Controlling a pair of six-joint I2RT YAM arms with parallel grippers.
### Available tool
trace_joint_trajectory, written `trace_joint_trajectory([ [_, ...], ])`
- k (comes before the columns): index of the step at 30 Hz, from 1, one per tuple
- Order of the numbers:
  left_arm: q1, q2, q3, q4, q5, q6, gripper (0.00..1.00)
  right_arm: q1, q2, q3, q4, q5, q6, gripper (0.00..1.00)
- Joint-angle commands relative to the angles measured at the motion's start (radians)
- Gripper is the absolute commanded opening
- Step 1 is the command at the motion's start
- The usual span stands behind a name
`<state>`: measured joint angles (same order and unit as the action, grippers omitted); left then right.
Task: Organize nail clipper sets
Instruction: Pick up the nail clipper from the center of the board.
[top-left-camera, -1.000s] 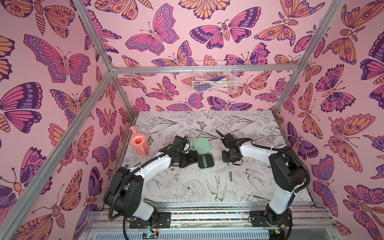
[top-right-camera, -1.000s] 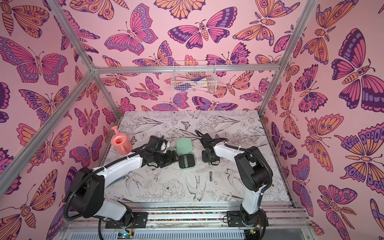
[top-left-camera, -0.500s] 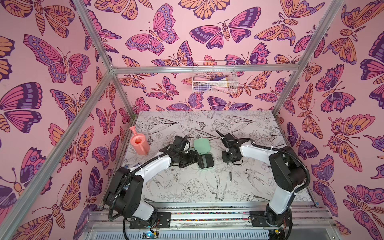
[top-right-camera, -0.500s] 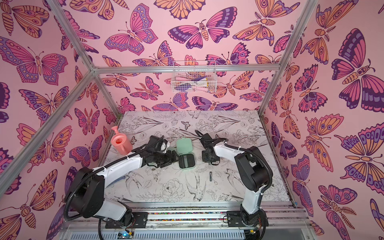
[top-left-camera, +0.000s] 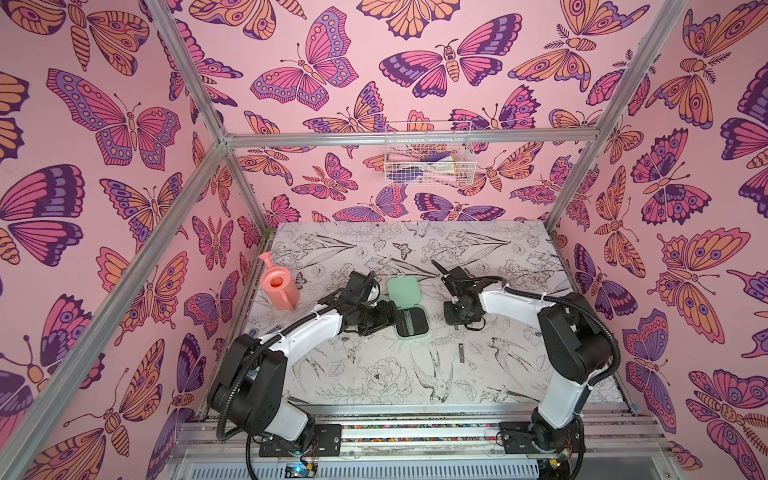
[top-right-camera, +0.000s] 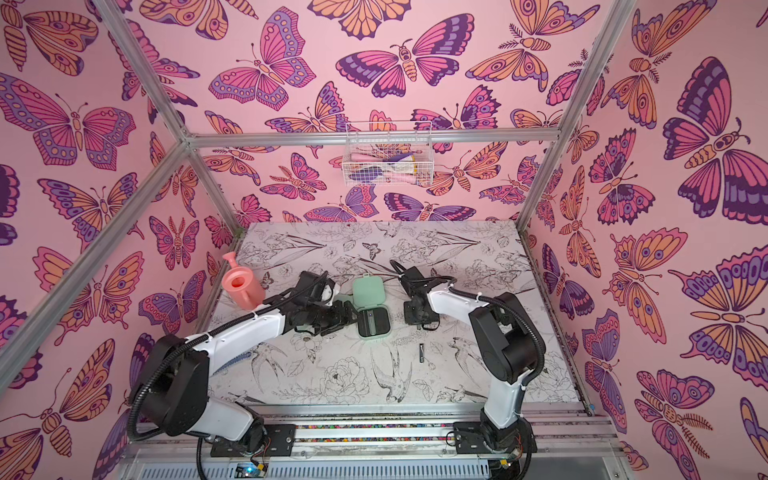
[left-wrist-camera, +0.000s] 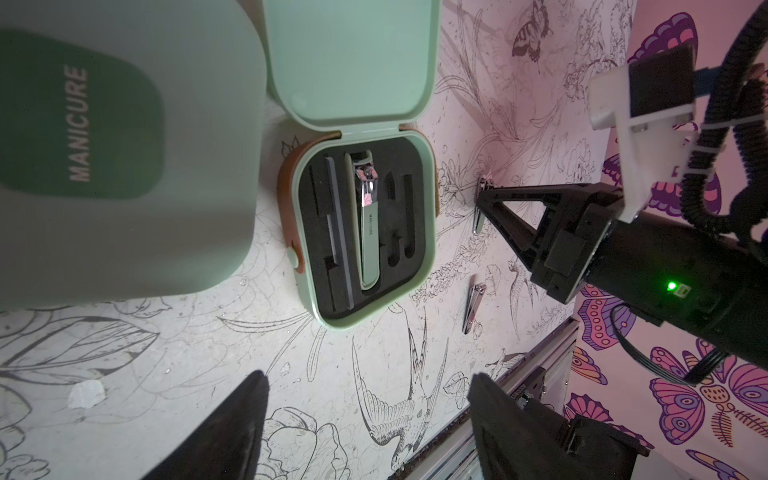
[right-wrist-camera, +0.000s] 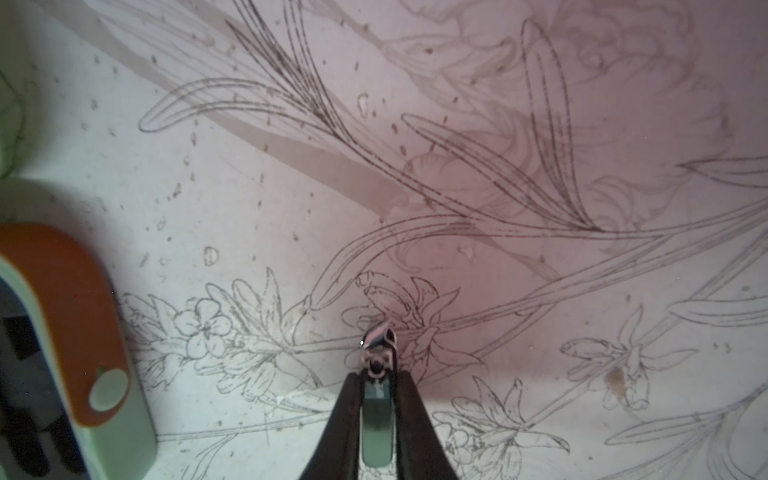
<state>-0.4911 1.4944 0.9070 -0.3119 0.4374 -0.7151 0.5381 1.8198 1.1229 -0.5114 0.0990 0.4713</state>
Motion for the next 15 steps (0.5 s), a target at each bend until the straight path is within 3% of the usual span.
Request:
trace_joint_trajectory([
  [1,-0.003,0.009,0.024,-0.005,0.004,0.014,0.78,-0.005,0.02,0.014,0.0,-0.008,0.009,0.15],
  [15,-0.003,0.003,0.022,-0.006,0.001,0.017,0.78,0.054,-0.104,0.087,-0.106,0.002,0.031,0.14],
])
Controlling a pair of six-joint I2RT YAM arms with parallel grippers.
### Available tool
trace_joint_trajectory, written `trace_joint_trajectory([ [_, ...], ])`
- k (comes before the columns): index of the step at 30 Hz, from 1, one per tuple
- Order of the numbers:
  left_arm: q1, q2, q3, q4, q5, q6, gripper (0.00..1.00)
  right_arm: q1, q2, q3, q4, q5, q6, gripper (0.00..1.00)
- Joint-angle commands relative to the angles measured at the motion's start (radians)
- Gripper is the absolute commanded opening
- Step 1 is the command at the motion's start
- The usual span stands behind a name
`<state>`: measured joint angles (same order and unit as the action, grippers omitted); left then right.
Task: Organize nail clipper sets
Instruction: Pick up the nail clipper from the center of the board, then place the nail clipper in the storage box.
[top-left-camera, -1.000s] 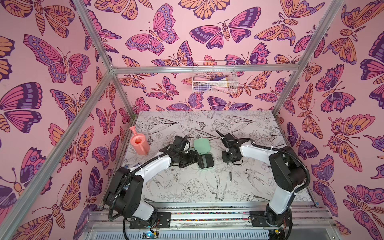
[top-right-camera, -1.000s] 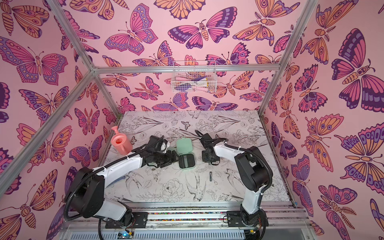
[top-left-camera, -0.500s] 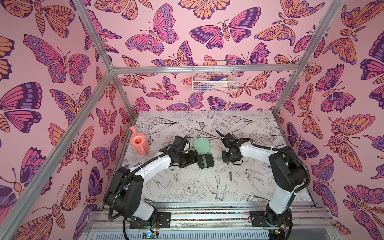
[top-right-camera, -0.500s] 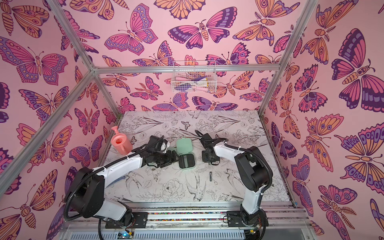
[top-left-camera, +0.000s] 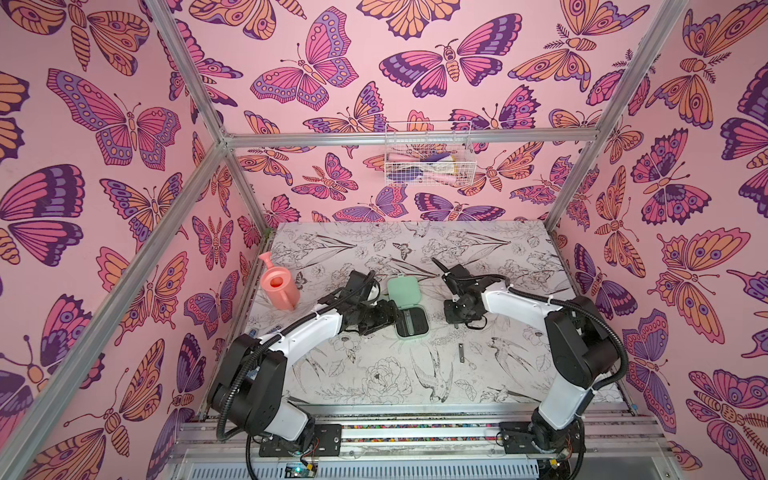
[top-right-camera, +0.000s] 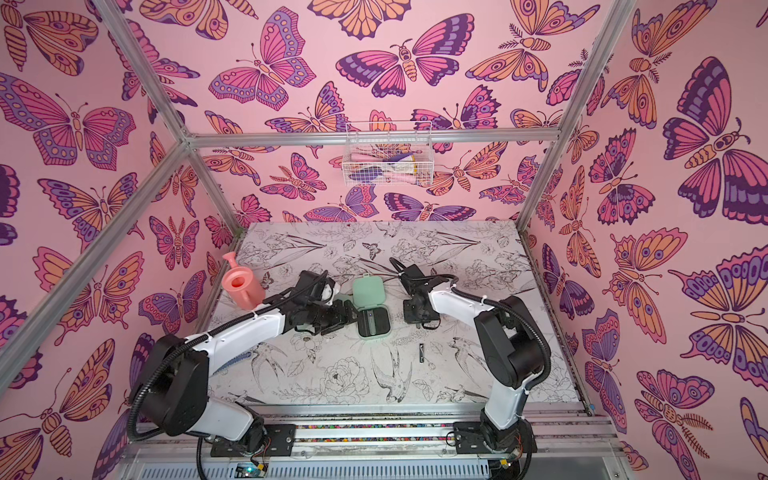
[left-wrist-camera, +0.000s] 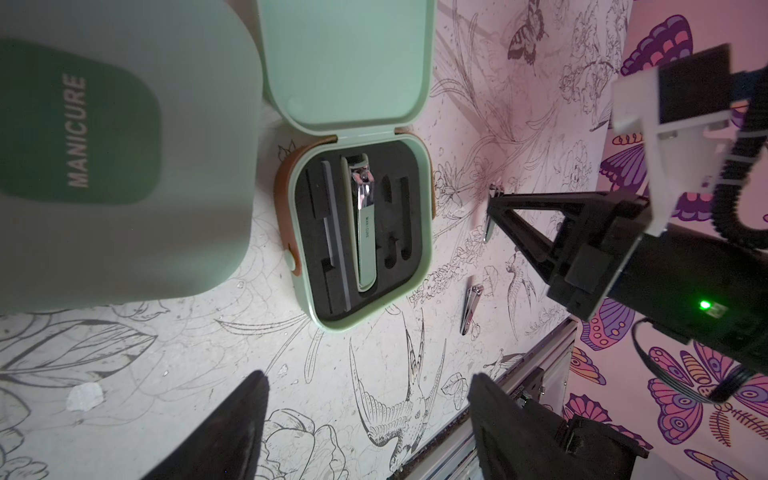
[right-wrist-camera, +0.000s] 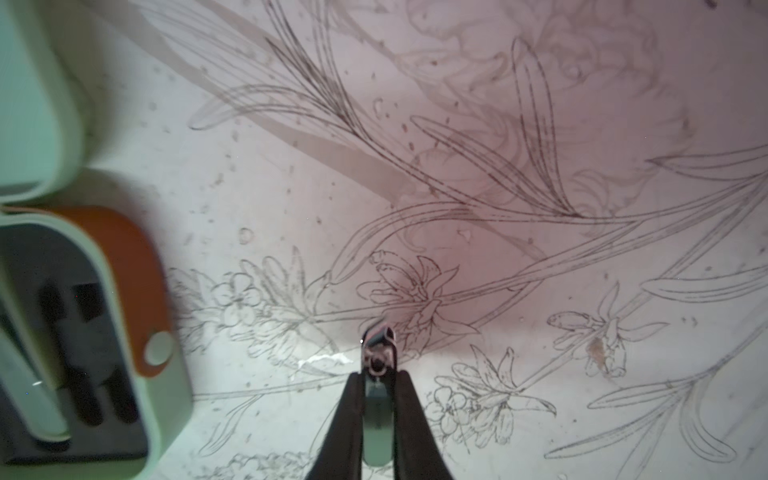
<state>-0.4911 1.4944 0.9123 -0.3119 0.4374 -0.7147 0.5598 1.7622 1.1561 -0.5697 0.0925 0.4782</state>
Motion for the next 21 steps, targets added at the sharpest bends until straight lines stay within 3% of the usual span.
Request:
trace_joint_trajectory([
  [1,-0.003,0.002,0.016,-0.006,0.0,0.016,0.78,0.046,-0.05,0.067,-0.055,0.009,0.031,0.14],
  [11,0.0,-0.021,-0.001,-0.006,-0.002,0.019,0.78,0.213,0.059,0.21,-0.055,-0.001,0.114,0.14],
  [21,0.01,-0.052,-0.022,-0.005,0.0,0.024,0.78,0.264,0.216,0.288,-0.035,0.013,0.11,0.14],
])
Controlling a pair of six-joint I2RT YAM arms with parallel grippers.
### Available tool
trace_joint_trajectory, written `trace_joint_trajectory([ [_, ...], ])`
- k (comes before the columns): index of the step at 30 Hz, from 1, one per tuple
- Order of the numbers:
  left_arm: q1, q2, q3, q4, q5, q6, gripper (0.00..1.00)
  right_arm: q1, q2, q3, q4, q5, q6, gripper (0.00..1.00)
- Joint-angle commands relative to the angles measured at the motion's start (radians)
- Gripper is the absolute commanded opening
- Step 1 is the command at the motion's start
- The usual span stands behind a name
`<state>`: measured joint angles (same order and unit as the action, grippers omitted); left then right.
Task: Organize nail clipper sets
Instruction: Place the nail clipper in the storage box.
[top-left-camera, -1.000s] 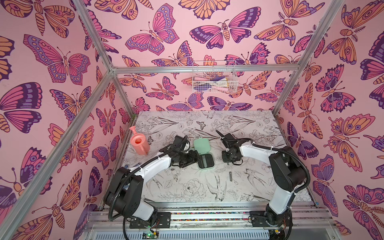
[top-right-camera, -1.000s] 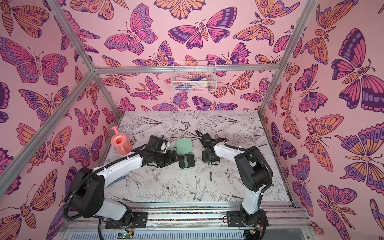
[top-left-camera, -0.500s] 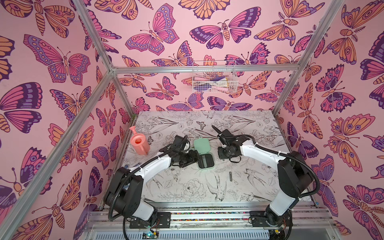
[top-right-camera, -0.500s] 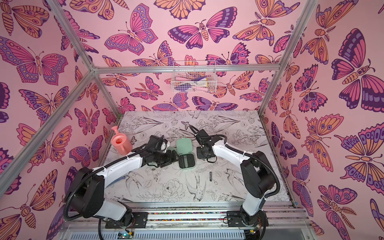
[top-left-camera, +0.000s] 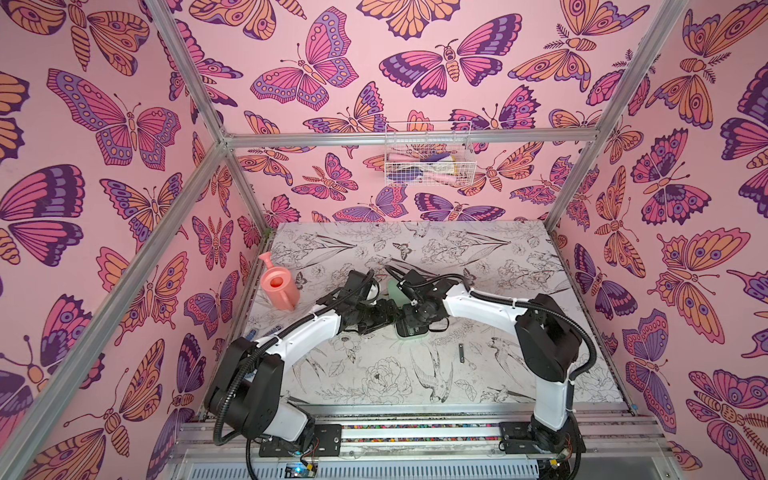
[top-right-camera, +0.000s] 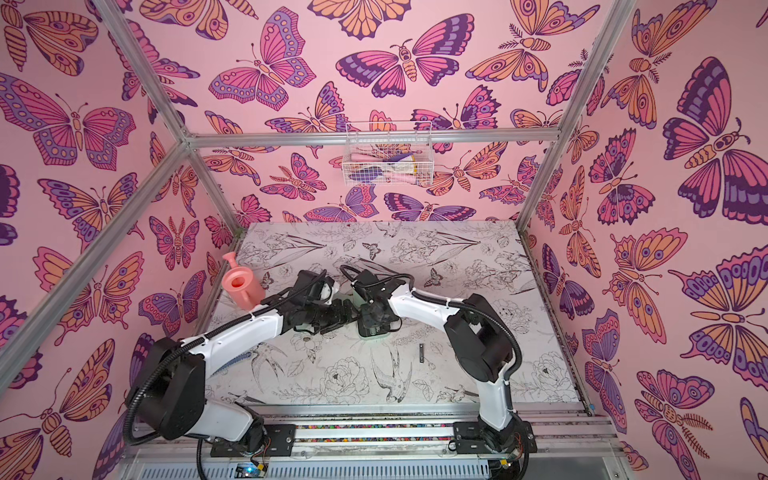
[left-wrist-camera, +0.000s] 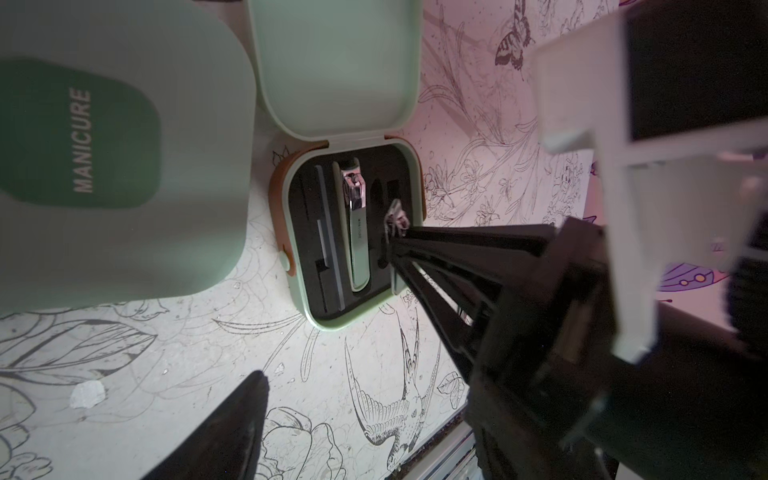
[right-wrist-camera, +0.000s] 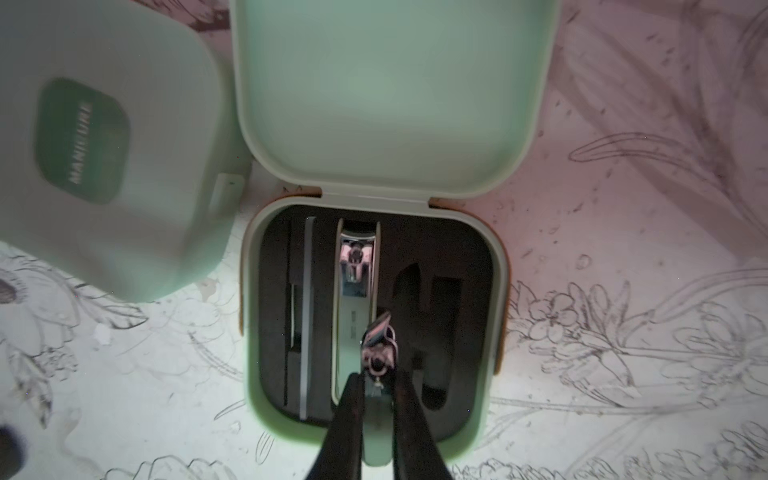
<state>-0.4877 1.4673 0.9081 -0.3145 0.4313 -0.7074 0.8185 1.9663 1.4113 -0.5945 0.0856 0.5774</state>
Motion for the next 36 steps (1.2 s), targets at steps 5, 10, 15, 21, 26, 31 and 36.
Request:
trace_joint_trajectory([
  [5,0.011,-0.03,-0.02,-0.003,0.005,0.018,0.78,0.005,0.032,0.04,-0.013,0.04,-0.004,0.14],
  [10,0.012,-0.025,-0.019,-0.003,0.007,0.017,0.78,0.005,0.047,0.035,-0.008,0.046,-0.007,0.14],
  [15,0.012,-0.034,-0.02,-0.002,-0.002,0.017,0.78,0.006,0.061,0.033,0.001,0.059,-0.007,0.14],
  [21,0.015,-0.05,-0.023,-0.003,-0.024,0.012,0.78,0.005,0.066,0.029,0.009,0.074,0.003,0.14],
  [26,0.016,-0.047,-0.021,-0.002,-0.021,0.012,0.78,0.005,0.073,0.017,0.027,0.074,0.026,0.14],
  [31,0.018,-0.041,-0.02,-0.002,-0.017,0.013,0.78,0.005,0.083,0.006,0.035,0.067,0.045,0.14],
  [36,0.018,-0.037,-0.018,-0.002,-0.013,0.016,0.78,0.005,0.092,0.005,0.028,0.067,0.059,0.14],
])
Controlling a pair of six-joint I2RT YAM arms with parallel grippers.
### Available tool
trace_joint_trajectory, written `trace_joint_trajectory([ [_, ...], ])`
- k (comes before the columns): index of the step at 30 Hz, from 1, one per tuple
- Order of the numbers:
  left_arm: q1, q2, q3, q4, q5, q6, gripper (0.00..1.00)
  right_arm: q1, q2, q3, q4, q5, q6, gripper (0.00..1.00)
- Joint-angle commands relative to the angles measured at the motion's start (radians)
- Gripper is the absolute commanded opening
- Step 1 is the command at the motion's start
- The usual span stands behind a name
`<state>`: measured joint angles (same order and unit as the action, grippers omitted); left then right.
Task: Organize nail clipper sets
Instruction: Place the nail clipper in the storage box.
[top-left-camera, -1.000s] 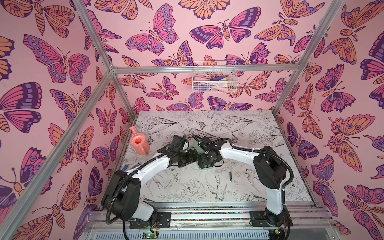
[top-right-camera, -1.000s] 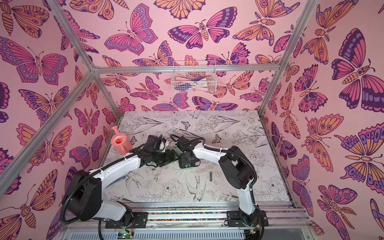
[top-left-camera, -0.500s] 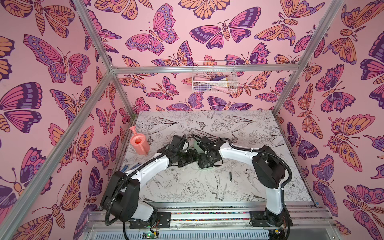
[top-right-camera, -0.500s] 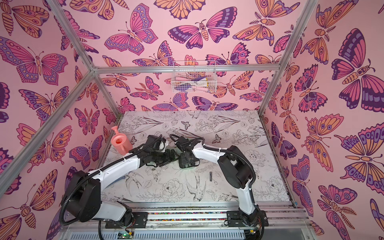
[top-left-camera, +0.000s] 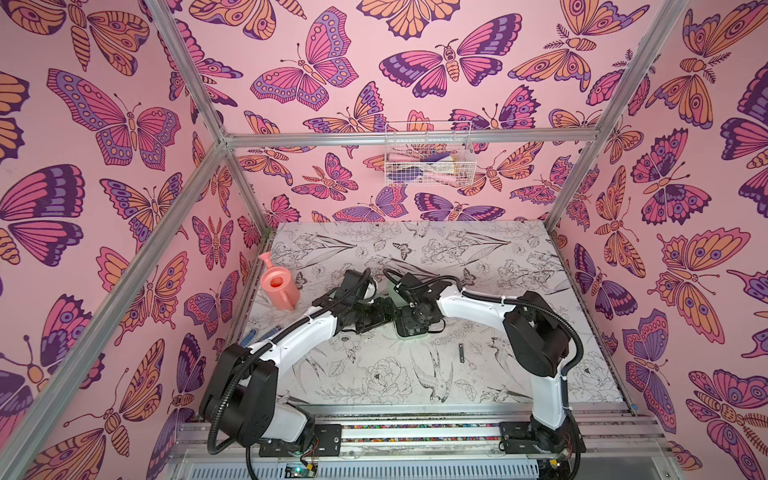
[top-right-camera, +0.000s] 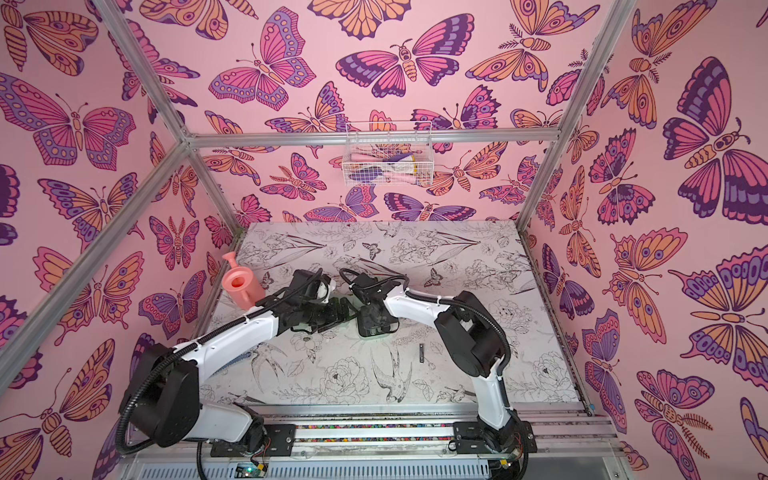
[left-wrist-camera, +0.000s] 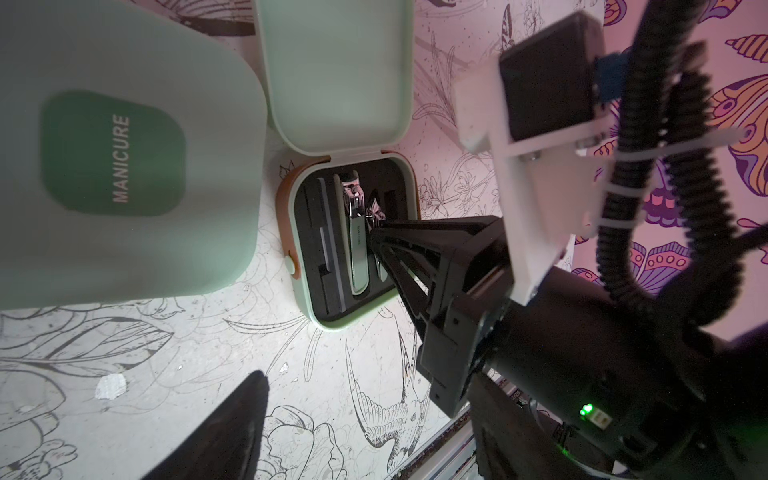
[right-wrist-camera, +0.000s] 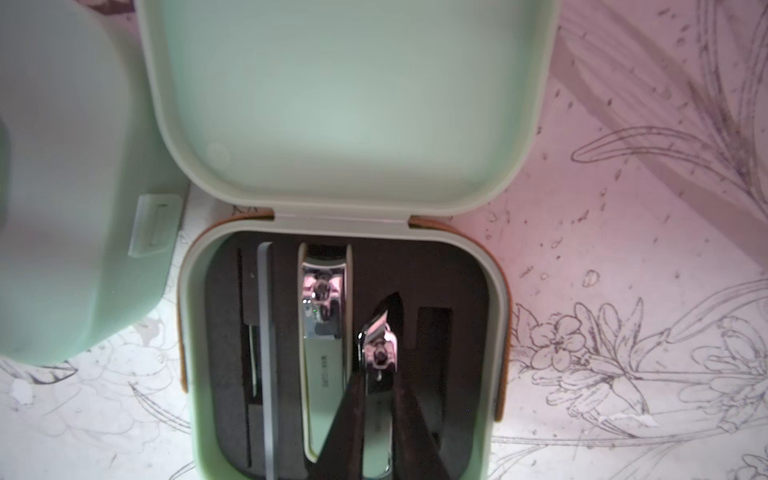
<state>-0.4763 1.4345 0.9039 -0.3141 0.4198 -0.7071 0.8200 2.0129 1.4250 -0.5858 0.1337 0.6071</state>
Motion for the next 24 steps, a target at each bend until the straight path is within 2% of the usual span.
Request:
trace_joint_trajectory([
  [1,0.007,-0.003,-0.014,-0.003,-0.002,0.015,0.78,0.004,0.046,-0.008,0.018,0.02,0.031,0.15],
  [9,0.006,-0.006,-0.02,-0.002,-0.001,0.015,0.78,0.004,0.038,0.024,-0.005,0.026,0.017,0.26],
  [24,0.007,-0.005,-0.019,0.001,0.003,0.013,0.78,0.001,-0.031,0.077,-0.05,0.025,-0.016,0.29],
])
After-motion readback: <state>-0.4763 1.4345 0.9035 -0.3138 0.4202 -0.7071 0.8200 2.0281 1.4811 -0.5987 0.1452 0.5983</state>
